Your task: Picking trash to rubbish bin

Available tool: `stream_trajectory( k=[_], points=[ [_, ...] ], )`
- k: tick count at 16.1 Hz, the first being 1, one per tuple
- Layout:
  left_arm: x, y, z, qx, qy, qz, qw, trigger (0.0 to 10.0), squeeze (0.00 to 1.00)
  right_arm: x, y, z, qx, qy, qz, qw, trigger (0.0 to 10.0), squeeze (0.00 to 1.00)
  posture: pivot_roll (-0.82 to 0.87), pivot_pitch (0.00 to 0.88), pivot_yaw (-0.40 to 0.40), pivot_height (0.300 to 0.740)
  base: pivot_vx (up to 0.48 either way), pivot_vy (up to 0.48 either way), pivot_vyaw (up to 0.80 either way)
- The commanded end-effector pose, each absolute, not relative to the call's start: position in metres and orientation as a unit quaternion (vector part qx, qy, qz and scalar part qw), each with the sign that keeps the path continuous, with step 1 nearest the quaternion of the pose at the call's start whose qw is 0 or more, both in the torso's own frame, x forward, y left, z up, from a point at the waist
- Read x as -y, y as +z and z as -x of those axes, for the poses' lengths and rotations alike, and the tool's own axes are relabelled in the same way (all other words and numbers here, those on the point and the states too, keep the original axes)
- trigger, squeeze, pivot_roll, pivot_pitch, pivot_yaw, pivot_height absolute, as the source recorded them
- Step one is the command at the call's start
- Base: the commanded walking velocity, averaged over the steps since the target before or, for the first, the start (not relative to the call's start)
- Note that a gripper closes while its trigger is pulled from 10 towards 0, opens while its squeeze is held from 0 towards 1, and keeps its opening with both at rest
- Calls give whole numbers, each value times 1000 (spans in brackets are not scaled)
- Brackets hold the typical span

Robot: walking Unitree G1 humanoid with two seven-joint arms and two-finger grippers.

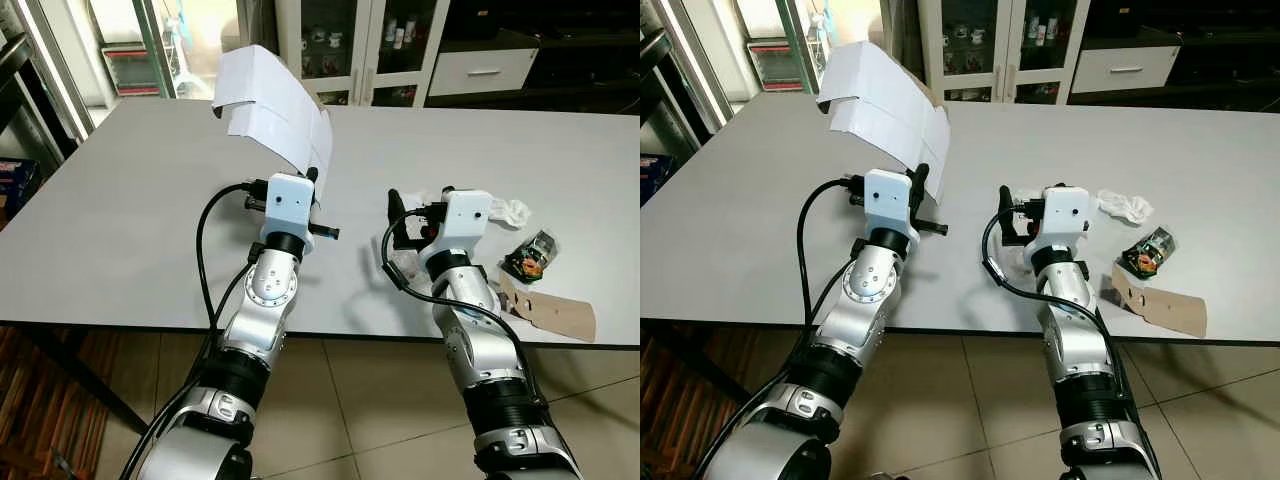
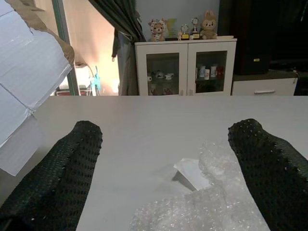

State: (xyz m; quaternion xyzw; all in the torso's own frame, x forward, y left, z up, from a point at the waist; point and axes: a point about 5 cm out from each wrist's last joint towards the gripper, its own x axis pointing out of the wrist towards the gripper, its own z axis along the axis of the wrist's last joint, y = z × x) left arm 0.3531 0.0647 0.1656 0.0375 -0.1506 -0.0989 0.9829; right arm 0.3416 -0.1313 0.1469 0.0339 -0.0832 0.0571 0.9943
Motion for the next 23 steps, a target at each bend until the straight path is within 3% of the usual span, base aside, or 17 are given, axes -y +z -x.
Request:
stream_trajectory(
  k=[1, 4, 23],
  points=[
    [-66, 169, -354, 157, -96, -33, 982, 10000, 0, 132, 151, -343, 88, 55, -35, 994, 10000, 0, -61, 39, 9, 740, 0, 0, 0],
    [-66, 169, -354, 157, -96, -33, 982, 10000, 0, 132, 150, -343, 87, 55, -35, 994, 10000, 0, -62, 40, 9, 740, 0, 0, 0],
    [-67, 167, -352, 160, -98, -34, 982, 10000, 0, 128, 149, -342, 85, 66, -33, 994, 10000, 0, -67, 15, 17, 740, -276, 0, 0]
  ],
)
